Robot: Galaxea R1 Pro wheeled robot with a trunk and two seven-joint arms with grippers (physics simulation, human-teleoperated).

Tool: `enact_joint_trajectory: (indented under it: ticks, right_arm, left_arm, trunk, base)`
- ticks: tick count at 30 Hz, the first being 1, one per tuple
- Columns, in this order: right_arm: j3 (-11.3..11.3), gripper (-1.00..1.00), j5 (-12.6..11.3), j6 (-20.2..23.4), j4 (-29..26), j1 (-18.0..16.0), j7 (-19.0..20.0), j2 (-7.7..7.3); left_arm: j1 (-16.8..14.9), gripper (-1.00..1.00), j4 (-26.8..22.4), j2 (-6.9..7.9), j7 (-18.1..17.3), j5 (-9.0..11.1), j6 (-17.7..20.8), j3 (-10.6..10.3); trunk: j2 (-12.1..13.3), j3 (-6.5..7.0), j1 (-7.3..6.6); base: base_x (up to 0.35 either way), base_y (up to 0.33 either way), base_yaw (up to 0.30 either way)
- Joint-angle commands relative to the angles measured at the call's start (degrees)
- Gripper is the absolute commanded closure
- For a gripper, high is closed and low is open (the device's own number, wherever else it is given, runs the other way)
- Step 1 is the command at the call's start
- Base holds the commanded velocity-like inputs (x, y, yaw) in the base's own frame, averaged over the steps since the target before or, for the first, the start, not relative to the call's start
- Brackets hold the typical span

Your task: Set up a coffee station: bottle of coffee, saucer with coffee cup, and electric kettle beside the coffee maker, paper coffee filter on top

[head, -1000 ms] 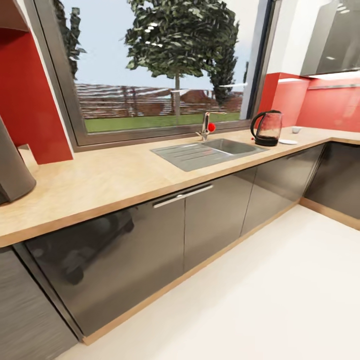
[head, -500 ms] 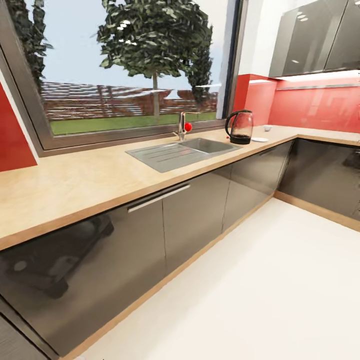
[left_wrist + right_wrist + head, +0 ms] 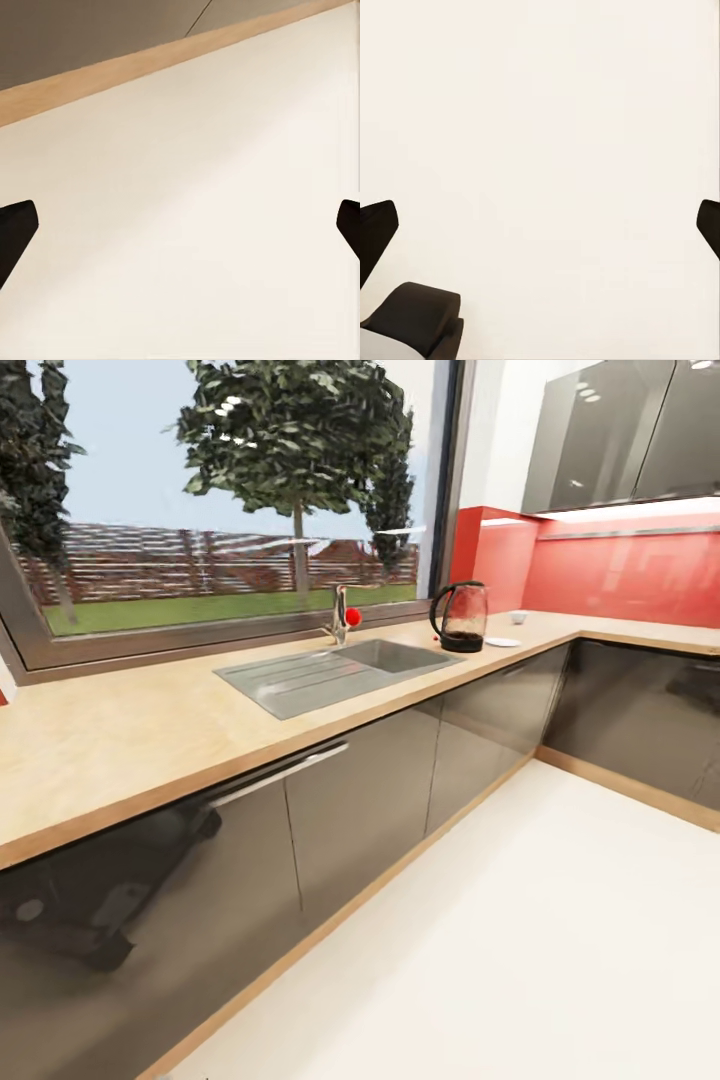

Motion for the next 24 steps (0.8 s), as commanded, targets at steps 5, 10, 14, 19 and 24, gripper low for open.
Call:
enact_joint_trajectory:
  ticks: [5, 10, 14, 19, 24]
  right_arm:
    - [0.21, -1.00, -0.62, -0.10, 0.04, -0.09, 0.44, -0.02]
    - [0.21, -1.00, -0.62, -0.10, 0.04, -0.07, 0.44, 0.01]
    - [0.21, -1.00, -0.62, -0.10, 0.04, -0.04, 0.44, 0.00]
    - [0.21, -1.00, -0.62, -0.10, 0.04, -0.05, 0.44, 0.01]
    - [0.21, -1.00, -0.62, -0.10, 0.04, -0.09, 0.44, 0.05]
  left_arm:
    - [-0.03, -1.00, 0.04, 0.02, -0.10, 0.39, -0.32, -0.43]
    - [-0.03, -1.00, 0.07, 0.02, -0.12, 0.39, -0.32, -0.42]
    - [-0.03, -1.00, 0.05, 0.02, -0.11, 0.39, -0.32, -0.42]
    - [-0.03, -1.00, 0.05, 0.02, -0.10, 0.39, -0.32, -0.42]
    - [-0.03, -1.00, 0.05, 0.02, -0.10, 0.39, -0.32, -0.48]
  trunk:
    - [-0.02, -0.04, 0.00]
    - [-0.02, 0.00, 0.00]
    - [-0.02, 0.03, 0.00]
    - [-0.02, 0.05, 0.00]
    - [-0.02, 0.06, 0.00]
  base:
    - [0.035, -0.028, -0.249]
    - [0.005, -0.004, -0.270]
    - [0.000, 0.000, -0.274]
    - [0.000, 0.000, -0.263]
    - [0.067, -0.018, -0.100]
